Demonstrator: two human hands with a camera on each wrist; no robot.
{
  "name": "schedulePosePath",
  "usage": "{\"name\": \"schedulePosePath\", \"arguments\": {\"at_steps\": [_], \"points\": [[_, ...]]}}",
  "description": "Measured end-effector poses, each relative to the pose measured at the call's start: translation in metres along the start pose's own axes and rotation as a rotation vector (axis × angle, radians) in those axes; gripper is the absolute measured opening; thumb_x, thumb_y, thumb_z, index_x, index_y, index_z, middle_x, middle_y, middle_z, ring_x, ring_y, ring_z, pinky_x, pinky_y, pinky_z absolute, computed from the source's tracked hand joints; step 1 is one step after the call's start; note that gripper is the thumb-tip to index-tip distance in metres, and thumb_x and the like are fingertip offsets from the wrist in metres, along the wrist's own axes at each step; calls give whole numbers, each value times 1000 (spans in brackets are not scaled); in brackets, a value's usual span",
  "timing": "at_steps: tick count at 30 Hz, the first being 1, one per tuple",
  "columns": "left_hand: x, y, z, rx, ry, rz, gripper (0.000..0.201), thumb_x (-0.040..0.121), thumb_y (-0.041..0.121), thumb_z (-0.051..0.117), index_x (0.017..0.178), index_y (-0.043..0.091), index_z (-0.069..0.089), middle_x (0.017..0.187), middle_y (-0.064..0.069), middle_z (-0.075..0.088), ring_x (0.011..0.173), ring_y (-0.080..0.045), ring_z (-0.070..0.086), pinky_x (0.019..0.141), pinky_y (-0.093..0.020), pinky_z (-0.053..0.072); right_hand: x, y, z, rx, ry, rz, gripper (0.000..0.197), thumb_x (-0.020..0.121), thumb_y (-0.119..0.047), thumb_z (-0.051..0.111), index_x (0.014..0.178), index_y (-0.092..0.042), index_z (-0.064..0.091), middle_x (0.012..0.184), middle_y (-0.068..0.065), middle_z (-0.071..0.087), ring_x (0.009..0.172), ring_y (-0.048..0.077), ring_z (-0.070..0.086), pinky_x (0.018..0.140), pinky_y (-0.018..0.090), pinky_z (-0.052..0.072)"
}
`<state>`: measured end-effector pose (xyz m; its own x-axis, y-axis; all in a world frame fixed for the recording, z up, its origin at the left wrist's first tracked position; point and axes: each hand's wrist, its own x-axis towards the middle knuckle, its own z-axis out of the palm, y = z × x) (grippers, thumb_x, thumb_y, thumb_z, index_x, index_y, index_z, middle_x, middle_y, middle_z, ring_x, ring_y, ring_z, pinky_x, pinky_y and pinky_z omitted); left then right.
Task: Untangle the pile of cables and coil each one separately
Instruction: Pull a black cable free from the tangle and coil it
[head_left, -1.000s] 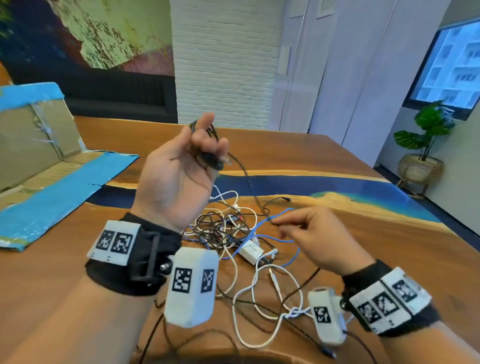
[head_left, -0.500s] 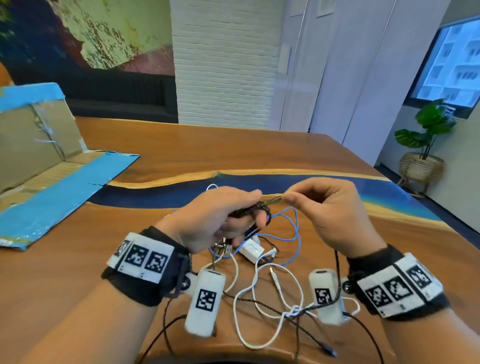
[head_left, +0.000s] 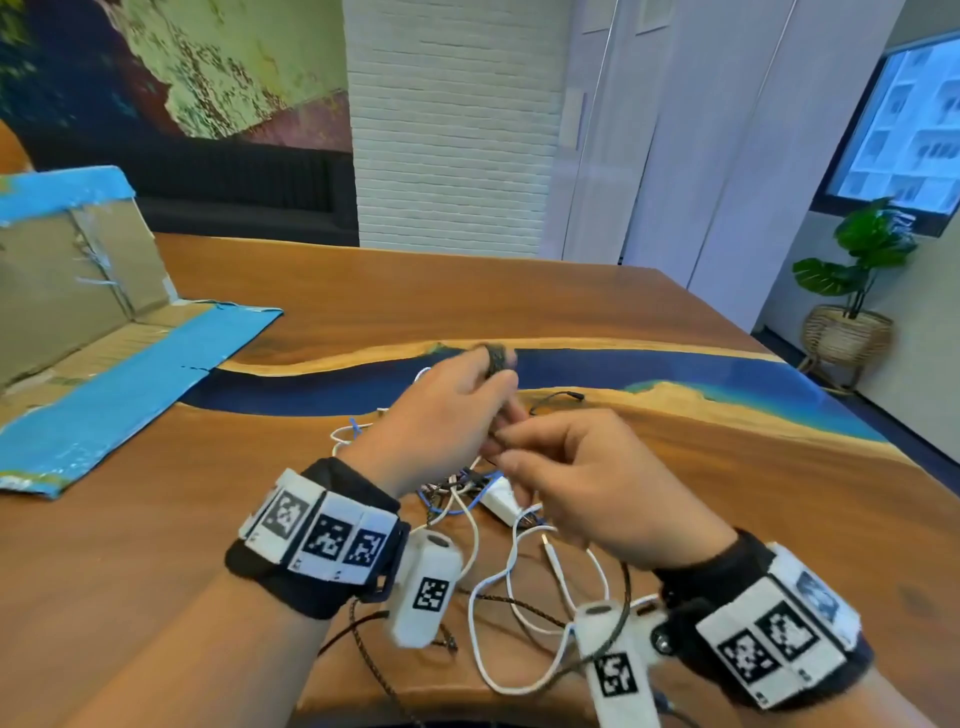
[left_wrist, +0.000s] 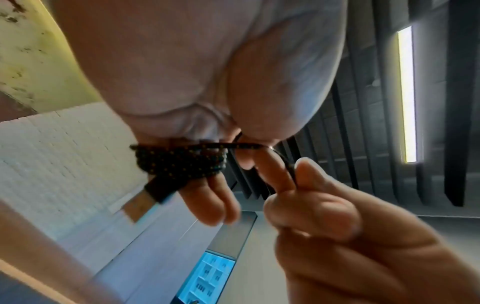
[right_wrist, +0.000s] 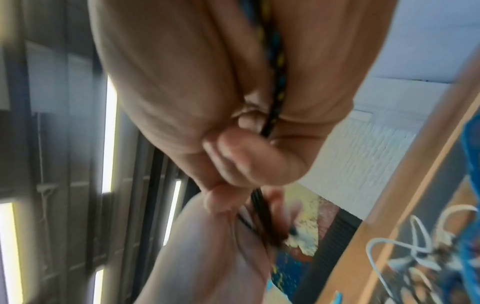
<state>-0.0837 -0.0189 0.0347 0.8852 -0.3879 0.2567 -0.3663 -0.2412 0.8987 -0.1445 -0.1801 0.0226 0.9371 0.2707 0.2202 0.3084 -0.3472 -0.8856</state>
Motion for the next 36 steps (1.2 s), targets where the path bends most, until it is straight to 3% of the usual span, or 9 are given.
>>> {"name": "schedulePosePath", "arguments": {"at_steps": [4,9,14,17,20,24,29,33,36], "points": [[-7,0,-7,-63,-253,-97,61,106,50,40,90,1,74,50,-7,38,47,-20,35,59,-32,39,10,-3,-32,214,276,-42,17,96,-2,64,93,-8,80,62,6,62,38,5,37,39,16,30],[-11,3,-12,-702,-344,-88,37,100,35,49,76,12,66,49,6,17,42,-13,11,53,-27,41,11,6,-38,517,287,0,21,93,-1,61,101,-10,78,71,12,66,44,11,29,36,20,29],[-6,9,-18,-1234,-184,25,39,101,21,38,127,0,59,68,4,51,59,-11,53,85,-29,57,11,26,-18,355,329,70,27,96,8,58,109,-9,74,74,7,71,46,12,43,38,25,45],[1,12,-13,-1076,56,69,38,106,12,35,140,-2,47,89,-6,71,91,-22,72,88,-32,59,3,25,3,186,188,103,31,97,6,59,121,-9,70,72,0,72,41,16,48,41,30,51],[4,8,-4,-515,156,27,29,109,11,38,138,12,46,104,-2,77,108,-15,71,96,-40,55,-3,14,15,93,68,59,36,97,4,59,127,-15,66,73,-5,72,42,16,49,42,30,52],[-3,0,1,52,-10,-18,25,107,32,46,107,15,65,86,2,76,86,-17,68,96,-51,50,0,4,-4,141,157,-55,29,96,4,61,105,-16,79,76,6,74,37,21,48,41,33,49],[-12,7,-8,-134,-229,-70,45,104,40,50,74,16,72,55,-10,51,55,-21,46,64,-32,43,4,7,-31,390,328,-62,28,96,5,59,95,-13,81,78,19,72,37,14,29,37,21,27],[-13,8,-13,-498,-293,-67,30,95,28,60,68,15,57,51,2,25,44,-15,24,65,-30,45,9,16,-36,484,412,-30,25,97,0,61,93,-14,81,78,15,73,42,14,23,41,27,15],[-15,15,-10,-1032,-328,-87,31,98,27,49,87,8,71,54,5,37,46,-12,37,71,-29,52,13,22,-22,443,434,-16,21,98,-2,61,100,-14,78,81,12,74,39,13,27,38,23,21]]}}
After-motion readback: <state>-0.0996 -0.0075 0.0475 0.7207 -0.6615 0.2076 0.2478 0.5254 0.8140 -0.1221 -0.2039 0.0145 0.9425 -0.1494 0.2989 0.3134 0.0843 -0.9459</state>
